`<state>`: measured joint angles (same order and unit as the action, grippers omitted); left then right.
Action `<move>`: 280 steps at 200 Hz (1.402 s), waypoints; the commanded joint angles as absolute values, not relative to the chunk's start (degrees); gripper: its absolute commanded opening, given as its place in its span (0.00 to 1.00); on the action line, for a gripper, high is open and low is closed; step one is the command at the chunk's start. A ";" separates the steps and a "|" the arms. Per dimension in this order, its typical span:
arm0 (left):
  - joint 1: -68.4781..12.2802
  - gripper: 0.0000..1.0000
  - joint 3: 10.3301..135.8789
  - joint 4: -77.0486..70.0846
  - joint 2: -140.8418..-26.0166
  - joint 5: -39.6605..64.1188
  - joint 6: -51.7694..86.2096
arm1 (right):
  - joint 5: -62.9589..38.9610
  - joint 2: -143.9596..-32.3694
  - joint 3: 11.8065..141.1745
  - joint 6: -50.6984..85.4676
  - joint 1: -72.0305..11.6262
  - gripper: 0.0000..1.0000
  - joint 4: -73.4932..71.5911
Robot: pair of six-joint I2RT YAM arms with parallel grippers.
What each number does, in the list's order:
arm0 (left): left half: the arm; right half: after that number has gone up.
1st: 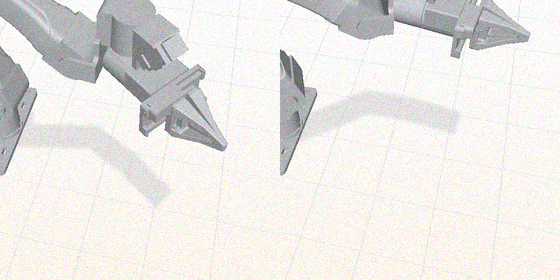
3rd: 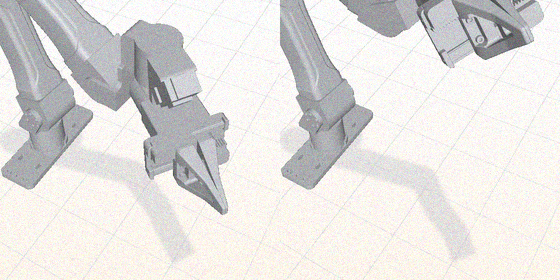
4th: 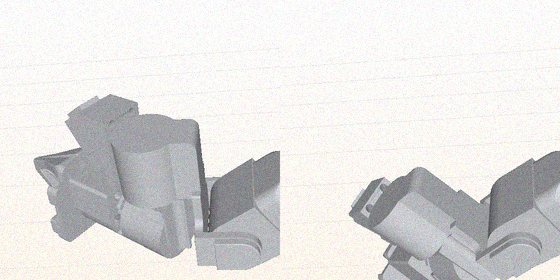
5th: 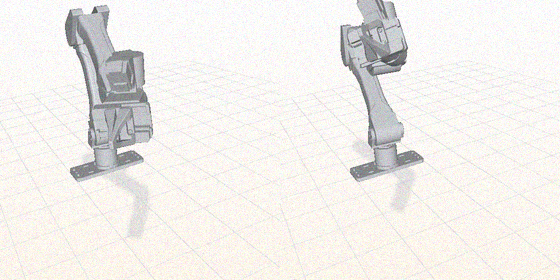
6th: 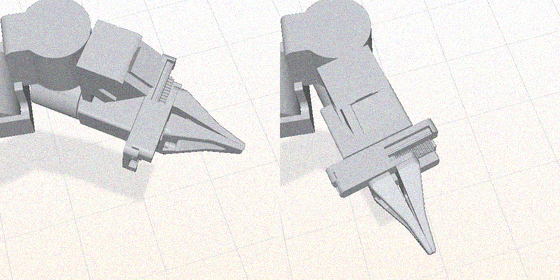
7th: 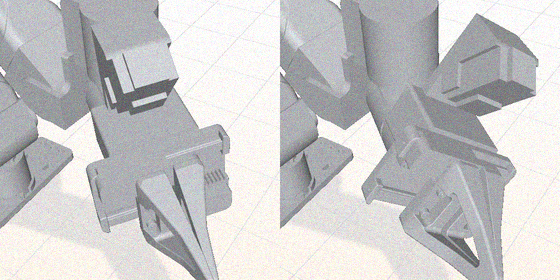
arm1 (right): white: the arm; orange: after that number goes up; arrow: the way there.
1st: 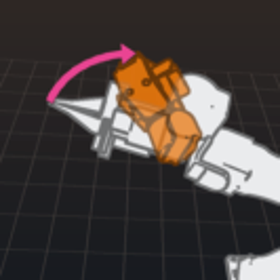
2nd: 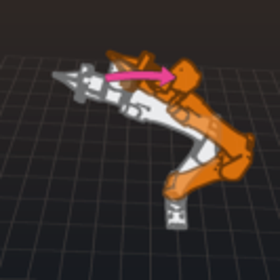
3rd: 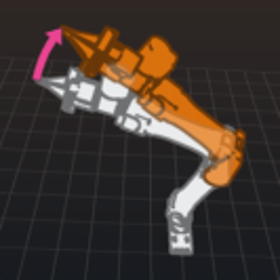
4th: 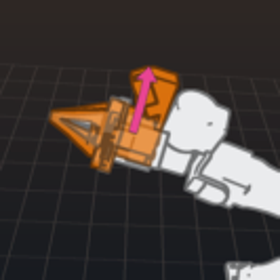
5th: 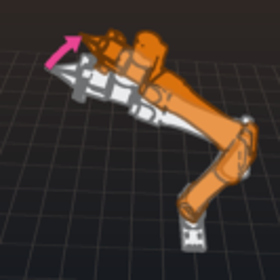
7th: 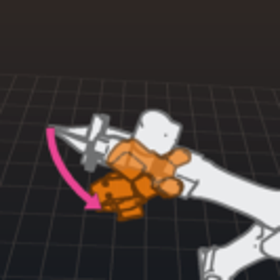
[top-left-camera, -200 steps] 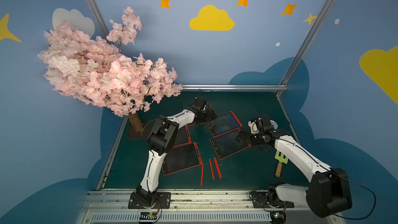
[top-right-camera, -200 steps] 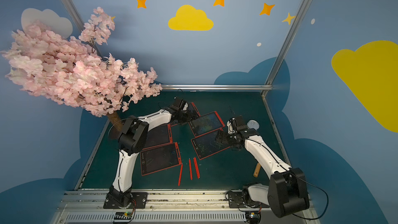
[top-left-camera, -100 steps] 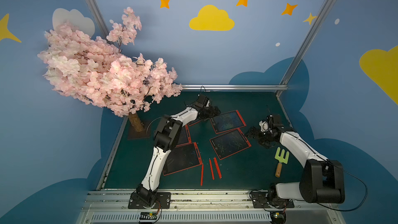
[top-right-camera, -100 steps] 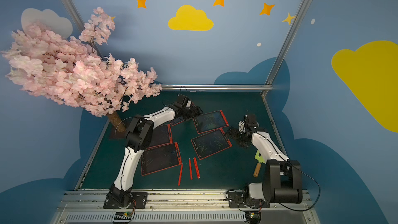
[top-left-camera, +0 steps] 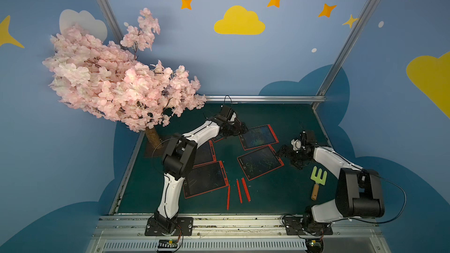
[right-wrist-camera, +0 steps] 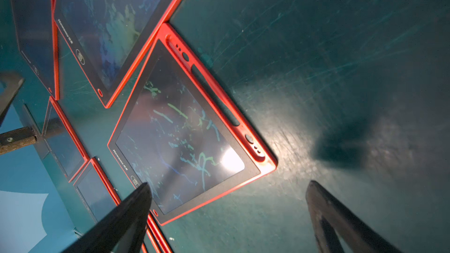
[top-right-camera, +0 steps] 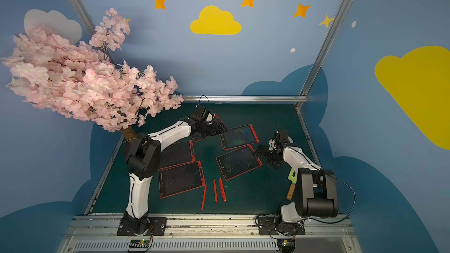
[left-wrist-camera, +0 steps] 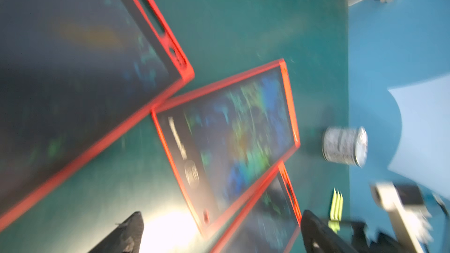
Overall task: Place the stylus back onto the writing tablet
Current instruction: Move the writing tablet to the center of the board, then adjust the writing tablet at the center of the board.
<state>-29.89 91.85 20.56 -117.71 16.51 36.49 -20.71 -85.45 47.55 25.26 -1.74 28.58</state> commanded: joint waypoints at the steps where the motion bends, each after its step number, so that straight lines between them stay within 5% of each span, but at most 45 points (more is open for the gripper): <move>1: -31.53 1.00 86.58 25.48 -112.56 16.74 35.37 | -21.77 -87.06 48.06 24.48 -1.43 0.98 27.74; 117: -38.17 1.00 68.45 23.16 -103.61 20.97 45.37 | -22.94 -92.94 50.50 23.12 -1.72 0.98 26.44; 280: -38.29 1.00 73.70 17.39 -114.95 23.33 48.25 | -23.26 -96.88 52.51 21.00 -3.42 0.98 26.03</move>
<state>-38.59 72.99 18.15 -112.64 23.40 47.90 -23.18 -93.97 52.01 22.44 -2.83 26.83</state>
